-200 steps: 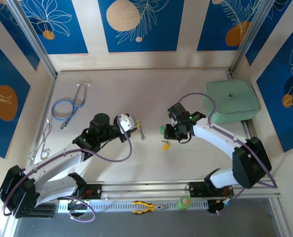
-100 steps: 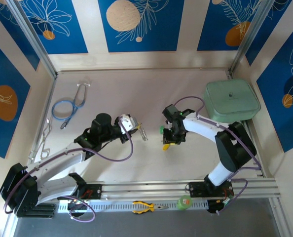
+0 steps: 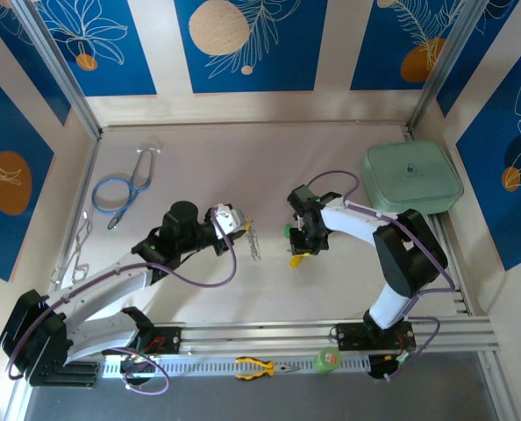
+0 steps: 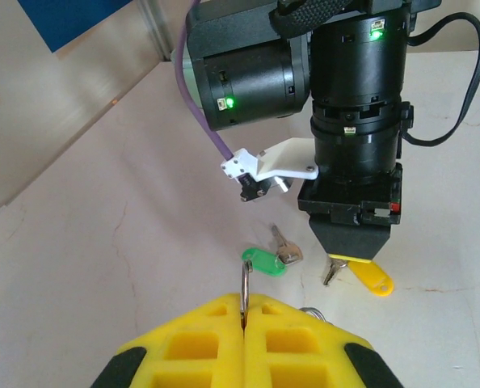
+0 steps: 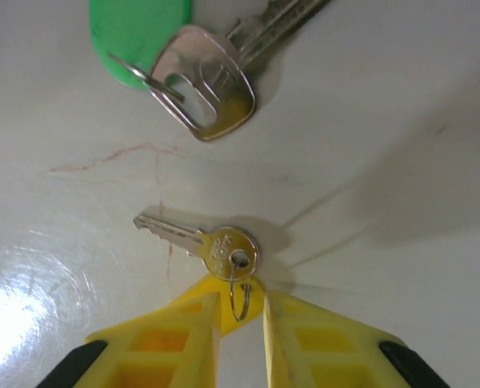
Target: Put the keys on the keyring
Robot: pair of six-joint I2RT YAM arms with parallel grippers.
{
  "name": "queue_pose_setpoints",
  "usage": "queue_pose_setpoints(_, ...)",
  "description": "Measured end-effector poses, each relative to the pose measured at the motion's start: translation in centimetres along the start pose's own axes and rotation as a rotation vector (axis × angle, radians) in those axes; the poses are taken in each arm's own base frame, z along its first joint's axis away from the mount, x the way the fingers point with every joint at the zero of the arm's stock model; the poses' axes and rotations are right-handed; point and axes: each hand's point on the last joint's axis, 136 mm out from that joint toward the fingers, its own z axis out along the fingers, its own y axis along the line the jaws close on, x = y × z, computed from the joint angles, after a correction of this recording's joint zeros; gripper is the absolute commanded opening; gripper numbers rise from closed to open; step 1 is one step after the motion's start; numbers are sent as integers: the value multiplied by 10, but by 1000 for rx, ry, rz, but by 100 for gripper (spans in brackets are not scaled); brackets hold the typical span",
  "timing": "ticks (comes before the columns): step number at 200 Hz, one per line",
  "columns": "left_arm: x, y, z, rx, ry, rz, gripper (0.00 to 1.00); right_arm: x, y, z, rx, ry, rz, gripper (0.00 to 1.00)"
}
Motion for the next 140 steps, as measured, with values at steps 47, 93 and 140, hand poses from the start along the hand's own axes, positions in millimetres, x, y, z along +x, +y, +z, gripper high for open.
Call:
queue_pose_setpoints(47,0,-1,0,3,-1,0,0,-5,1,1,3,-9,-17,11)
queue_pose_setpoints(93,0,-1,0,4,-1,2,0,-6,1,1,3,-11,-22,12)
queue_pose_setpoints(140,-1,-2,0,10,-3,3,0,-5,1,4,8,0,-28,14)
